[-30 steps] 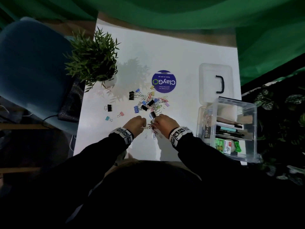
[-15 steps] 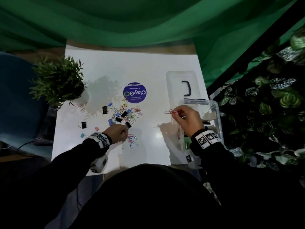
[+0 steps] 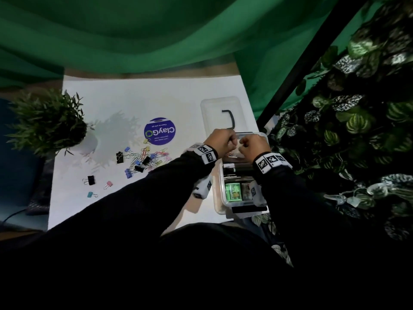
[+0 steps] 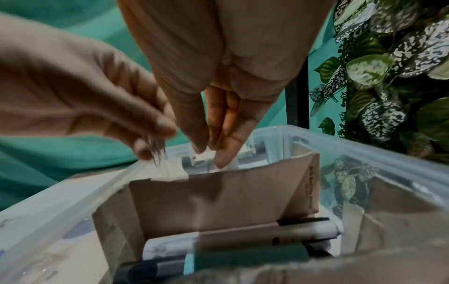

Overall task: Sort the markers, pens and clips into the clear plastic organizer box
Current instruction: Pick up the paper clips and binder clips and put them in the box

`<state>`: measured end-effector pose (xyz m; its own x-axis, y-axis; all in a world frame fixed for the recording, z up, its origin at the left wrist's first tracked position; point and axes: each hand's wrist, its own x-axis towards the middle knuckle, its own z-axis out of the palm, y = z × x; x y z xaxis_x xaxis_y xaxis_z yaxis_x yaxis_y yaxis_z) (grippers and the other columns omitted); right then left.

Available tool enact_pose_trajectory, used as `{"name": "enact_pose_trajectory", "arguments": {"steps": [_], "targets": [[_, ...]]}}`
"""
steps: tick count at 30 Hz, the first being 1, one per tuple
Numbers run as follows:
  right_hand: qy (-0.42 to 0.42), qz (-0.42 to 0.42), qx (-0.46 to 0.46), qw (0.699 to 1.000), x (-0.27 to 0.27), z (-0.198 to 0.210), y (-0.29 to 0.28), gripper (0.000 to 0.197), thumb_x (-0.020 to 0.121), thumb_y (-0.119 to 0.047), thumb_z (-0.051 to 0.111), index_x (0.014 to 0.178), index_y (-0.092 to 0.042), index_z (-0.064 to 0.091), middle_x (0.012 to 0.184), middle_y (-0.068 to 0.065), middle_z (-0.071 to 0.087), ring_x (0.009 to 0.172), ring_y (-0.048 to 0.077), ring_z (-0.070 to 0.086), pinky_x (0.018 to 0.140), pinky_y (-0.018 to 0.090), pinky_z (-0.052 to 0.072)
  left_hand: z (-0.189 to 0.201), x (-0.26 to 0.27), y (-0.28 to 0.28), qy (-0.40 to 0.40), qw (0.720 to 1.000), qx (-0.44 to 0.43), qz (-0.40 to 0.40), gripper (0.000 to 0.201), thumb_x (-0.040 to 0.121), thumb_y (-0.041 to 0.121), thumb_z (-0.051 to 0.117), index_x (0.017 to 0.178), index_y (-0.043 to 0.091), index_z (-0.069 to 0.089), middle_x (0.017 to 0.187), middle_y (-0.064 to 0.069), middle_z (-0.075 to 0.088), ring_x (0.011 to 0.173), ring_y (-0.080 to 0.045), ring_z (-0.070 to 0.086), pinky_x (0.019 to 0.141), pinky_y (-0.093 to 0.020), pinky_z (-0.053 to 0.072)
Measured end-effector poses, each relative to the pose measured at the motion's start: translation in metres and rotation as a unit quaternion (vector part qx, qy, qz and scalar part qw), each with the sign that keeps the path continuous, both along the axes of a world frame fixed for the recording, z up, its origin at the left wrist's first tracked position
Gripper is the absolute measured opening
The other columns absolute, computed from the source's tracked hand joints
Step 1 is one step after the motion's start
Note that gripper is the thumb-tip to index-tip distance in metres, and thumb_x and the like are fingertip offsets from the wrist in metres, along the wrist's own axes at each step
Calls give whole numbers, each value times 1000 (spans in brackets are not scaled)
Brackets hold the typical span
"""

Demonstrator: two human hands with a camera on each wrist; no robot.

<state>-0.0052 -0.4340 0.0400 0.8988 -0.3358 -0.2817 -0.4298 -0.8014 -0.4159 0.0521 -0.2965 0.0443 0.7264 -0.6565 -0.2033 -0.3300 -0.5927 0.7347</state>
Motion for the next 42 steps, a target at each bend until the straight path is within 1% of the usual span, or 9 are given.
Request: {"name": "enact_pose_trajectory", "arguments": {"steps": [4,8,11,18,22,26,35,39,42], "targets": [[-27,10,-3,1000,-3,5,4,24,85,-11,62,107,-9,68,96,11,69,98,26,63,89,33,51,-13,-2,12,-42,999,19,-20,10,82,10,66,91,14,68,92,-2,69,84,-16,63,76,-24,46],[-67,44,18,997,-1,13,40,19,87,-12,61,105,-14,65,99,8,65,89,23,63,83,34,53,-11,-2,56,-22,996,-42,75,6,82,14,68,88,12,67,86,-1,67,79,-13,60,74,-23,46],[-58,112,45,991,1,11,87,16,89,-16,60,105,-16,63,101,5,63,90,19,61,83,31,52,-25,-5,108,24,991,-1,128,4,80,15,68,83,14,66,79,-2,69,74,-15,62,70,-26,47],[124,305,25,944,-7,-40,191,30,90,-21,58,117,-9,54,116,13,52,104,34,57,87,40,49,-83,-38,237,64,970,181,150,15,78,15,72,85,14,60,86,-5,62,82,-26,62,65,-27,40],[215,374,-17,902,-17,-72,208,41,86,-22,67,120,-6,50,121,15,51,107,34,57,84,38,47,-107,-59,280,63,952,278,114,46,75,23,78,110,14,50,111,-9,49,91,-29,57,71,-33,45],[228,395,-36,889,-27,-97,224,42,82,-13,70,119,-6,51,117,15,52,105,34,59,75,36,45,-121,-68,285,33,962,269,36,86,68,25,84,139,18,35,138,-10,33,120,-29,40,88,-40,49],[196,393,-12,898,-12,-108,245,32,90,-14,55,119,-2,56,115,19,52,107,37,55,86,41,48,-131,-57,263,-10,976,219,14,42,77,11,75,113,13,53,119,-9,48,109,-28,48,83,-39,46],[167,358,12,919,-14,-114,245,42,82,-18,66,119,-4,52,116,16,49,108,34,53,82,40,47,-130,-56,261,-5,977,212,34,27,82,11,69,105,11,55,112,-11,52,104,-29,51,80,-40,46],[146,325,14,934,-19,-116,250,67,67,-33,82,117,-8,46,119,13,44,107,30,47,80,40,47,-129,-53,265,14,975,217,48,17,84,13,66,97,9,57,105,-13,52,99,-30,51,79,-41,45]]}}
